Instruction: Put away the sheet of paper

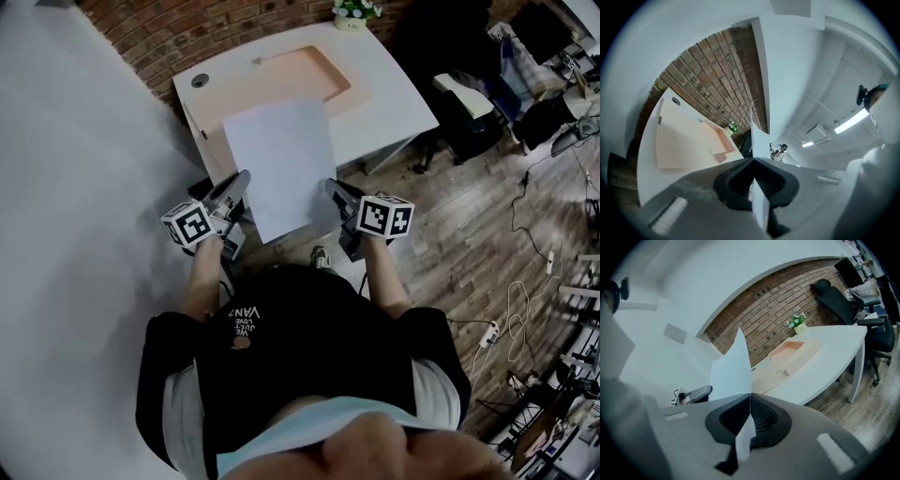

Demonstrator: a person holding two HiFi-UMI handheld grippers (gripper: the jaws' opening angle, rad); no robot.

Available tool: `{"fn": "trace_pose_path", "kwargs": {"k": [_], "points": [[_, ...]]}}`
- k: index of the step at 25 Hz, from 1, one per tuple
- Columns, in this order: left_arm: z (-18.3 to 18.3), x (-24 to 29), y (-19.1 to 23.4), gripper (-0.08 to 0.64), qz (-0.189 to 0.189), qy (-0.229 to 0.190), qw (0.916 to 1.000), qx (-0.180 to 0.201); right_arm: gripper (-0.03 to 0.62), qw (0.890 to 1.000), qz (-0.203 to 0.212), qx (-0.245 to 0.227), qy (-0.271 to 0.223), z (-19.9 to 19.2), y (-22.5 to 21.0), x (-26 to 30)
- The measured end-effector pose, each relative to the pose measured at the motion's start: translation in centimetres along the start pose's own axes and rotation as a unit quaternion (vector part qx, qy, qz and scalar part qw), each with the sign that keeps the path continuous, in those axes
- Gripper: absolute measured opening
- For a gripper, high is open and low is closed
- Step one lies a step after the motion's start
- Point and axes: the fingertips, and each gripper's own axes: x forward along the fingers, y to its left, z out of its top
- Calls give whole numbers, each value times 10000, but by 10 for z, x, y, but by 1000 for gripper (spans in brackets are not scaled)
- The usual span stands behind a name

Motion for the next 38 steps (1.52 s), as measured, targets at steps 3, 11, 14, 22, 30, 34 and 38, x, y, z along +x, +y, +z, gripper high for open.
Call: {"fn": "trace_pose_path", "kwargs": {"k": [3, 11, 14, 22, 30, 34, 38], "points": [[-1, 4, -1, 0, 23, -9, 10000, 6, -2, 10000, 0, 29, -6, 3, -5, -1], [-4, 18, -2, 0, 160, -97, 9998, -31, 0, 9999, 86, 50, 42, 13, -20, -7], [-6, 23, -1, 0, 229, -156, 9996, -34, 0, 9999, 135, 18, 91, 17, -26, -5], [-12, 39, -6, 0, 436, -365, 9984, -44, 0, 9992, 280, -22, 296, 28, -48, -6], [-22, 55, -19, 0, 641, -670, 9957, -78, -2, 9972, 513, -157, 519, 45, -65, -13], [-29, 57, -20, 0, 781, -815, 9935, -142, -1, 9956, 618, -220, 667, 47, -73, -12], [-32, 53, -15, 0, 902, -874, 9919, -162, 0, 9943, 734, -199, 741, 46, -74, -7]]}}
